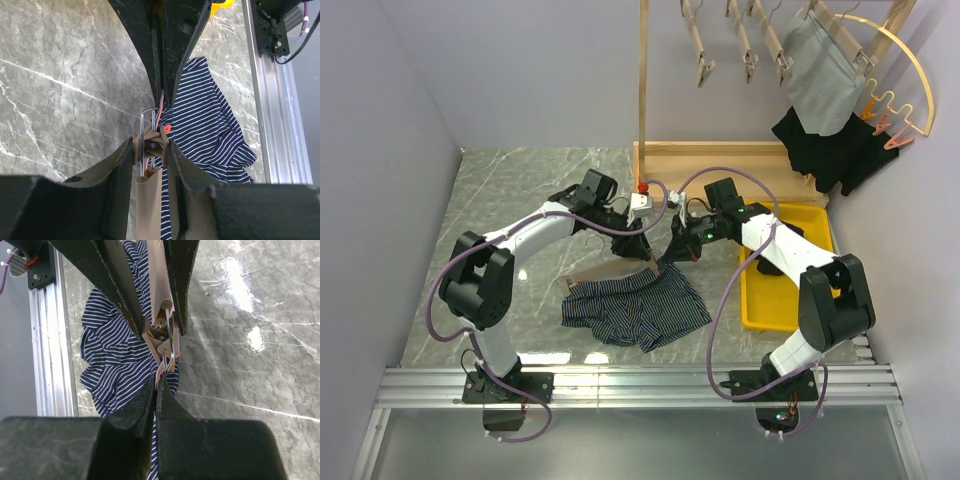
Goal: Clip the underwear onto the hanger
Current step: Adjust the underwear on the hanger.
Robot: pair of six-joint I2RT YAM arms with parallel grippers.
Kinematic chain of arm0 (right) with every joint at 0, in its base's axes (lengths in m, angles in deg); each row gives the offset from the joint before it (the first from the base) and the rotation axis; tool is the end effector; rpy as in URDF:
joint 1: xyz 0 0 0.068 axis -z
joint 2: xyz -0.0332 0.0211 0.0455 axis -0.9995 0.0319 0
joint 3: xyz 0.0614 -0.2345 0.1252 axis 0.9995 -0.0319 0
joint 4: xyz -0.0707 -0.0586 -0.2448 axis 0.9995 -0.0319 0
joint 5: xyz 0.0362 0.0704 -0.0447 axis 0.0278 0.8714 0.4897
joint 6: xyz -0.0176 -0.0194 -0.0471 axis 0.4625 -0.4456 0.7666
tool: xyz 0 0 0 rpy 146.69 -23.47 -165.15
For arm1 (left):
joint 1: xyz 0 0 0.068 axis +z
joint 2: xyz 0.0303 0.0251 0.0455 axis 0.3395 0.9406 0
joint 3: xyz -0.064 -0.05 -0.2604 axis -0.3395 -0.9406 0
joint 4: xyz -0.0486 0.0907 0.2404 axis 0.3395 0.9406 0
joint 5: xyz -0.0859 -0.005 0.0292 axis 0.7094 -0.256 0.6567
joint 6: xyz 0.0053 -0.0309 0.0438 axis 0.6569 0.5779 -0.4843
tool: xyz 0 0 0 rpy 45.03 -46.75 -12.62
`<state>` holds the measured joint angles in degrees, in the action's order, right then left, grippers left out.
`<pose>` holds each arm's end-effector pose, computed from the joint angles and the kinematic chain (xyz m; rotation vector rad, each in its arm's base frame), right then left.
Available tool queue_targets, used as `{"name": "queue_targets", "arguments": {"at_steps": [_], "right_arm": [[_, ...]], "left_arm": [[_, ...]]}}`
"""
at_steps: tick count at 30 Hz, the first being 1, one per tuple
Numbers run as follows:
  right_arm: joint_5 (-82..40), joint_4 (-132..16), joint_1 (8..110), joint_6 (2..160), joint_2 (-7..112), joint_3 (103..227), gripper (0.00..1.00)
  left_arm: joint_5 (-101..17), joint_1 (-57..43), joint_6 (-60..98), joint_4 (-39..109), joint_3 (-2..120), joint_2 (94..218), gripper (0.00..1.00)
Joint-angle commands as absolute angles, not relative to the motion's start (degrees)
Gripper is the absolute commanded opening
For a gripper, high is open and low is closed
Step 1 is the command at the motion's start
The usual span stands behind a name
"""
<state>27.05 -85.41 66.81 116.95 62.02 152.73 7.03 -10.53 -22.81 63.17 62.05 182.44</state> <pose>0.2879 0.1440 0.2422 -1.2909 1.8814 1.1358 0.3103 -0.2164 0.2422 1.4831 1.7117 -1.2104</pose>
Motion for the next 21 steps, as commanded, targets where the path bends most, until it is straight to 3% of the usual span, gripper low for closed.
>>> {"name": "queue_targets", "arguments": {"at_steps": [1, 21], "right_arm": [[28.59, -84.03, 66.47, 118.16, 58.63, 155.17, 0.00], [26.65, -87.90, 64.18, 123.00, 57.66, 156.57, 0.00]], "left_arm": [[7.96, -10.92, -24.98, 66.60, 63.85, 182.79, 0.32], [8.40, -10.92, -27.36, 70.55, 65.96, 184.11, 0.41]]}}
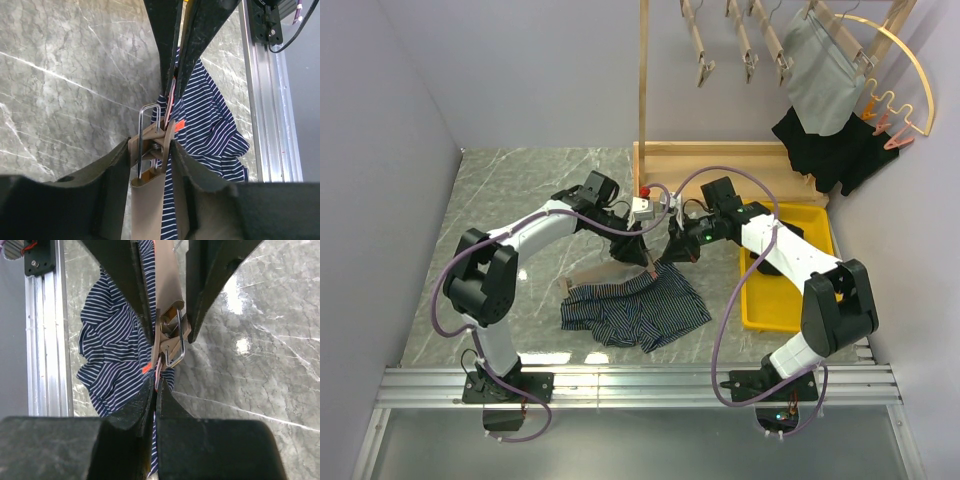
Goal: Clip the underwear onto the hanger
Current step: Adjust the underwear on the hanger.
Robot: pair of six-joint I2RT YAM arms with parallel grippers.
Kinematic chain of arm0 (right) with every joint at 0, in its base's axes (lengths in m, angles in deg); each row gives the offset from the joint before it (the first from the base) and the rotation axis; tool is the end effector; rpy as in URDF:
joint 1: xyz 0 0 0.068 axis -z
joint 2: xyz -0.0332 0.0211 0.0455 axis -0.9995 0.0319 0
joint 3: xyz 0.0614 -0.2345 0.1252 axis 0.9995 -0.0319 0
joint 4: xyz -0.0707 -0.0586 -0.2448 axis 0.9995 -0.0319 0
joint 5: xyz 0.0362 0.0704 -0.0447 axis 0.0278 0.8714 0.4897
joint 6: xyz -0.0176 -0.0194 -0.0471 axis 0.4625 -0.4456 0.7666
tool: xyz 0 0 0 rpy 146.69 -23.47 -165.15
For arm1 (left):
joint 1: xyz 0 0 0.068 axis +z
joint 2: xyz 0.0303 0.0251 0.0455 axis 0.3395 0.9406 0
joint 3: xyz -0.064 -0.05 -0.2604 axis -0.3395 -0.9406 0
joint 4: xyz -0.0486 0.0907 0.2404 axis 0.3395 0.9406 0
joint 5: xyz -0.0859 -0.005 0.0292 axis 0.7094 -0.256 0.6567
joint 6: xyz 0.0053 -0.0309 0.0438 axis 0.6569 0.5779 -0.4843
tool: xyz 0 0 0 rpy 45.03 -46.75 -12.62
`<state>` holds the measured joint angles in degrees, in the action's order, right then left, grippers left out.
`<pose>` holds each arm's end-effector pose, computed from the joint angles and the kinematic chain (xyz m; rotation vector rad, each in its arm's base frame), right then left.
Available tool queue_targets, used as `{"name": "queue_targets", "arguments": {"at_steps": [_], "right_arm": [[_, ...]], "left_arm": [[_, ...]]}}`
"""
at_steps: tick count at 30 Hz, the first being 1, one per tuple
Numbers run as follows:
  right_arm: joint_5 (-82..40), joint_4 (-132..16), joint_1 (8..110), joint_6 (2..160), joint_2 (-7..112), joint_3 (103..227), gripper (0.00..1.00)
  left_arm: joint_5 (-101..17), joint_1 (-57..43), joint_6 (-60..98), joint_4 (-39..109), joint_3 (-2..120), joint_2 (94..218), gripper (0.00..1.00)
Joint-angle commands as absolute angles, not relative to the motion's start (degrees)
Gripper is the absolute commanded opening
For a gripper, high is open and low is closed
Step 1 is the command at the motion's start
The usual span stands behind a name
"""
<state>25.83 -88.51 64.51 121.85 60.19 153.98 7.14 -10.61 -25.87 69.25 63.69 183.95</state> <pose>0.2772 0.1529 0.2549 -1.3987 1.8022 1.0881 0.3091 -0.2163 0.2358 1.5193 1.7618 -1.2352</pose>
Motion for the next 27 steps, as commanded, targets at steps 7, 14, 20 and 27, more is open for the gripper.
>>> {"name": "queue_targets", "arguments": {"at_steps": [7, 14, 20, 27], "right_arm": [[26.22, -88.25, 64.01, 123.62, 57.66, 156.40, 0.00], [25.86, -88.51, 63.57, 124.06, 57.57, 156.13, 0.00], [25.60, -88.95, 63.21, 124.85, 57.48, 156.13, 0.00], [25.42, -89.04, 62.86, 125.03, 57.13, 155.87, 0.00]], "left_arm": [[9.10, -10.83, -27.09, 69.32, 65.16, 183.41, 0.24], [9.90, -10.83, -28.41, 71.25, 66.57, 183.41, 0.44], [10.16, -10.65, -28.59, 72.40, 68.07, 183.67, 0.44], [10.33, -10.22, -29.82, 74.59, 69.56, 184.55, 0.38]]}}
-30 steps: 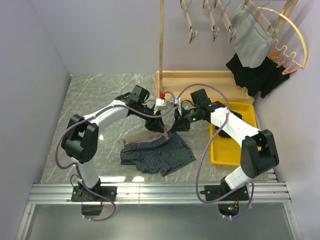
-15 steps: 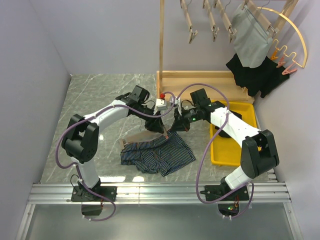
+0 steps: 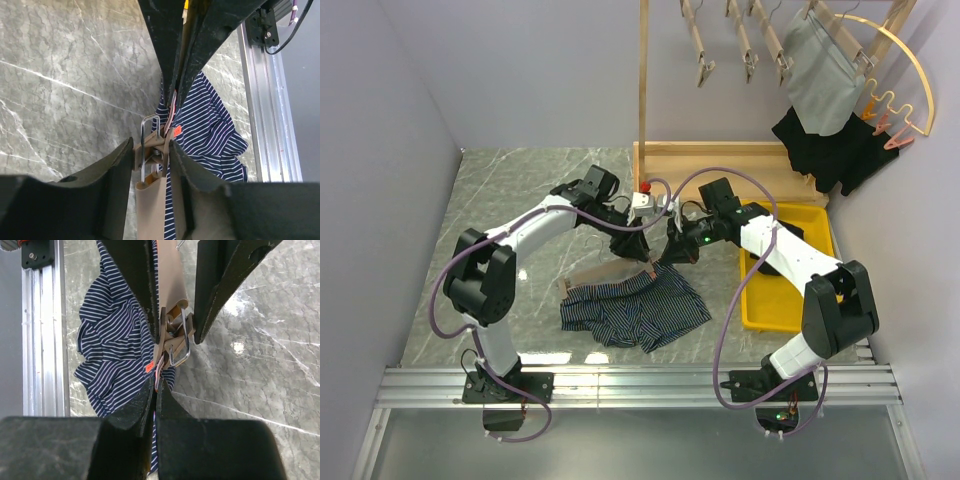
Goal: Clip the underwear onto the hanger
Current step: Adjust the underwear on the hanger.
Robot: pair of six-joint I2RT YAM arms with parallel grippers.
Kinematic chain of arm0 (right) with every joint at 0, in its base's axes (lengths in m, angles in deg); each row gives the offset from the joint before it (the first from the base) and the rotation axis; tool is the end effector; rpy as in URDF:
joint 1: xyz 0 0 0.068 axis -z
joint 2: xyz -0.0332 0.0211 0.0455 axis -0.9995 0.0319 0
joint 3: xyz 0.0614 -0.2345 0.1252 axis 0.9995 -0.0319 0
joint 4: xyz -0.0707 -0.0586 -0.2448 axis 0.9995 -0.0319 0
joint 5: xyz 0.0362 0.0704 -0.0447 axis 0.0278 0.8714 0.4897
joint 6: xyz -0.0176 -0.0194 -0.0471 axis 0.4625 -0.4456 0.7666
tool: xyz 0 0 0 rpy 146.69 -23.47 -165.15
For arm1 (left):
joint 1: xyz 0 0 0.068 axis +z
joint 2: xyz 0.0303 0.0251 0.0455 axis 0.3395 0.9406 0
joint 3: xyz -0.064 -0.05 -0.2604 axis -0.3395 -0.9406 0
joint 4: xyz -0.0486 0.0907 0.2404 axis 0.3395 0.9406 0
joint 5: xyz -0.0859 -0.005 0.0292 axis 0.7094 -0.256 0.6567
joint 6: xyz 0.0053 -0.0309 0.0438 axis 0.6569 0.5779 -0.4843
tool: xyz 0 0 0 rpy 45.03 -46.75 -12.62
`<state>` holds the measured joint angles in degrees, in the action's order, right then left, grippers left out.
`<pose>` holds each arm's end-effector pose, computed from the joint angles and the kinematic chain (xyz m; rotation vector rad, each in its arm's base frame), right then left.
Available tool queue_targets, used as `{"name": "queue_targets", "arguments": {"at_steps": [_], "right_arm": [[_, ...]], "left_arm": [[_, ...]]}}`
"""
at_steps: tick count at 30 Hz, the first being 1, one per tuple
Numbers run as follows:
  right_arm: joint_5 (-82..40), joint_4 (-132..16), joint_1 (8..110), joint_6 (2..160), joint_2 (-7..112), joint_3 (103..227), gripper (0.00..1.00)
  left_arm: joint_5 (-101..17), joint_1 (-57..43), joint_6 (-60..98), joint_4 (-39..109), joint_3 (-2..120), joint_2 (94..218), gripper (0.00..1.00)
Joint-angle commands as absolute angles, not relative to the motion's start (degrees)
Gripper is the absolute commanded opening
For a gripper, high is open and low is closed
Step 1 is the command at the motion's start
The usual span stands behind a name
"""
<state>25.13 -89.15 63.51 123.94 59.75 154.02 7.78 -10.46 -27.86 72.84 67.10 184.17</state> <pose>0.2730 0.1568 0.2565 -1.4436 1.7711 1.0657 0.3121 -0.2172 0.2493 1.5401 1.7291 -1.2335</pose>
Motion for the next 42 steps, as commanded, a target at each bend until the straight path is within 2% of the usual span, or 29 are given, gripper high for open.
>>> {"name": "queue_targets", "arguments": {"at_steps": [1, 6, 11, 16, 18, 23, 25, 26, 29, 33, 39, 40, 42], "right_arm": [[25.34, -89.04, 62.86, 125.02, 57.22, 155.96, 0.00], [25.42, -88.87, 62.95, 124.85, 57.22, 156.05, 0.00], [25.42, -88.87, 62.86, 124.76, 57.39, 156.22, 0.00], [25.69, -89.04, 62.86, 124.85, 57.39, 156.49, 0.00], [25.78, -89.22, 62.95, 124.94, 57.57, 156.57, 0.00], [25.78, -89.48, 62.77, 125.11, 57.48, 156.75, 0.00], [25.69, -89.57, 62.77, 125.29, 57.57, 156.66, 0.00], [25.69, -89.66, 62.77, 125.38, 57.57, 156.66, 0.00], [25.69, -89.74, 62.77, 125.46, 57.57, 156.75, 0.00], [25.78, -89.75, 62.60, 125.38, 57.66, 157.01, 0.00], [25.78, -90.01, 62.69, 125.55, 57.75, 157.10, 0.00], [25.78, -89.83, 62.60, 125.55, 57.66, 157.19, 0.00], [25.69, -89.92, 62.69, 125.55, 57.66, 157.01, 0.00]], "left_arm": [[10.25, -10.22, -29.99, 74.68, 69.56, 184.55, 0.37], [10.51, -10.04, -31.49, 77.05, 70.00, 184.99, 0.34], [10.69, -9.42, -32.80, 79.16, 70.35, 185.34, 0.41], [10.60, -8.90, -33.16, 79.87, 70.88, 185.69, 0.43], [10.86, -8.81, -32.90, 79.87, 71.14, 185.78, 0.42], [11.48, -8.72, -32.98, 80.13, 72.20, 186.13, 0.30], [11.39, -8.72, -32.81, 80.22, 72.46, 186.31, 0.34], [11.30, -8.72, -32.89, 80.39, 72.55, 186.31, 0.40], [11.21, -8.72, -32.90, 80.22, 72.37, 186.05, 0.47], [11.13, -8.72, -33.24, 80.57, 72.72, 186.22, 0.48], [11.65, -8.72, -33.60, 81.19, 73.52, 187.01, 0.45], [11.74, -8.72, -33.51, 81.19, 73.69, 187.01, 0.43], [12.00, -8.63, -33.69, 81.19, 73.78, 187.27, 0.32]]}}
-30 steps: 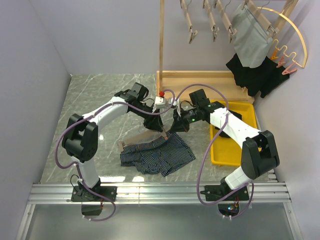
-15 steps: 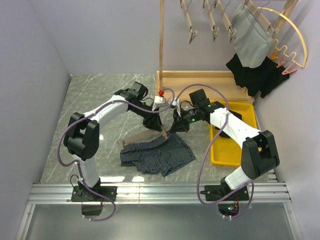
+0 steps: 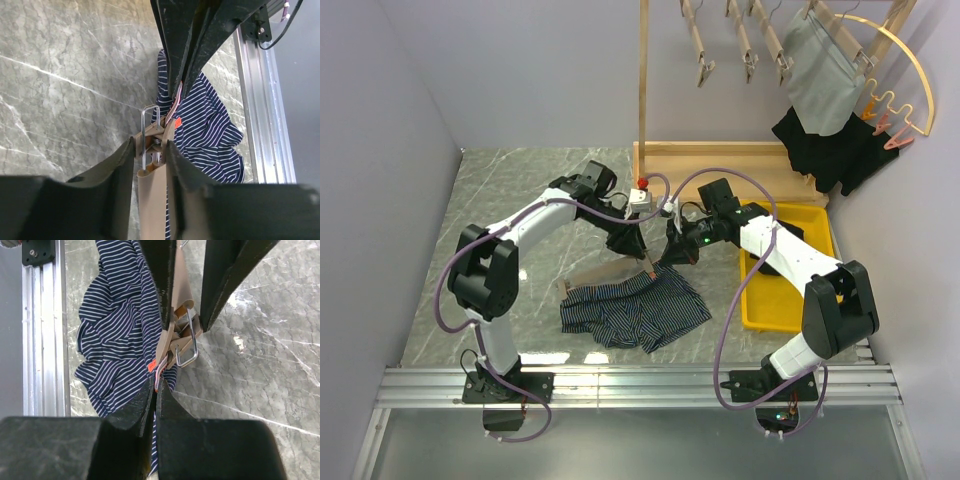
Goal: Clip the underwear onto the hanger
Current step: Adjust the underwear on the hanger.
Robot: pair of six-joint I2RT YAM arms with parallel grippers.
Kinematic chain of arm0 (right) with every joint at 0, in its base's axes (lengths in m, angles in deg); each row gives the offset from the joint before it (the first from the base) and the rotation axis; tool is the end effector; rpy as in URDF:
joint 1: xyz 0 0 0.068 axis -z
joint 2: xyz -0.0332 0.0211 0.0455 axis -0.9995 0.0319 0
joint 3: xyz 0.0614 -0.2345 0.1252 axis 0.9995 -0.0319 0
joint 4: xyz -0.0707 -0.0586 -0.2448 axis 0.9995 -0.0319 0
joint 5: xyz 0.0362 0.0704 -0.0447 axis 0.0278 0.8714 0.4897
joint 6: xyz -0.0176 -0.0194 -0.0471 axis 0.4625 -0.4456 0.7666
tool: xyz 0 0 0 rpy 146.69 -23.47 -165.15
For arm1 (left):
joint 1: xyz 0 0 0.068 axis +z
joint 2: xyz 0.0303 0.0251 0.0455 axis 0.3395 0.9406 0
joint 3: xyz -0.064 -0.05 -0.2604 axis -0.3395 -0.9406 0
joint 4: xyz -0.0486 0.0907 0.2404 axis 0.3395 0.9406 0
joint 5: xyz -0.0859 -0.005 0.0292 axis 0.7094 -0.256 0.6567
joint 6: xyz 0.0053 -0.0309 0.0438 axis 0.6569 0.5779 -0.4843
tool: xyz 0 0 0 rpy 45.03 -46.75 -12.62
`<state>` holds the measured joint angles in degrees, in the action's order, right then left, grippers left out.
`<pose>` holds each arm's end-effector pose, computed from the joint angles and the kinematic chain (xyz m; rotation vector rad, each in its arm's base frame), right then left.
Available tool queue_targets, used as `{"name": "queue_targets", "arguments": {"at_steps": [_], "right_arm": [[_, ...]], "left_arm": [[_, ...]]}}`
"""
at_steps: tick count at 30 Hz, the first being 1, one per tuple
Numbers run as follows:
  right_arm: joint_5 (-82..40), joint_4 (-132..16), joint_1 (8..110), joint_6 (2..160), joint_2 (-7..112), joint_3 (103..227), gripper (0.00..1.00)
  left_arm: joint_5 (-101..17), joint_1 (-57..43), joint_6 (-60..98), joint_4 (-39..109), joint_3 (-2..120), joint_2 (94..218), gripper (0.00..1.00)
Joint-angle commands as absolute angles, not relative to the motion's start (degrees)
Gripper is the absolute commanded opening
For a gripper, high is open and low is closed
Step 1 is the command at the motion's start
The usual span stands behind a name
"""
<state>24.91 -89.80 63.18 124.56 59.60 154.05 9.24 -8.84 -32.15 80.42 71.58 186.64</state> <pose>0.2711 0.1578 0.2567 -1.4573 1.7685 1.0629 0.3214 -0.2106 0.2515 1.5552 1.7496 -1.2637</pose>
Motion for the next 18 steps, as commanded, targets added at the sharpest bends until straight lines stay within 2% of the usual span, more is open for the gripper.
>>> {"name": "queue_targets", "arguments": {"at_steps": [1, 2, 8, 18], "right_arm": [[25.69, -89.75, 62.60, 125.46, 57.57, 157.10, 0.00], [25.60, -89.74, 62.69, 125.38, 57.66, 156.93, 0.00], [25.25, -89.48, 62.60, 125.20, 57.83, 157.19, 0.00], [22.88, -87.11, 62.60, 123.62, 57.04, 155.34, 0.00]], "left_arm": [[12.18, -8.63, -33.95, 81.54, 73.95, 187.36, 0.28], [12.36, -8.72, -34.21, 82.06, 74.04, 187.45, 0.21], [12.88, -8.72, -36.23, 84.35, 74.13, 187.45, 0.01], [14.82, -7.40, -31.93, 81.10, 72.99, 186.40, 0.00]]}}
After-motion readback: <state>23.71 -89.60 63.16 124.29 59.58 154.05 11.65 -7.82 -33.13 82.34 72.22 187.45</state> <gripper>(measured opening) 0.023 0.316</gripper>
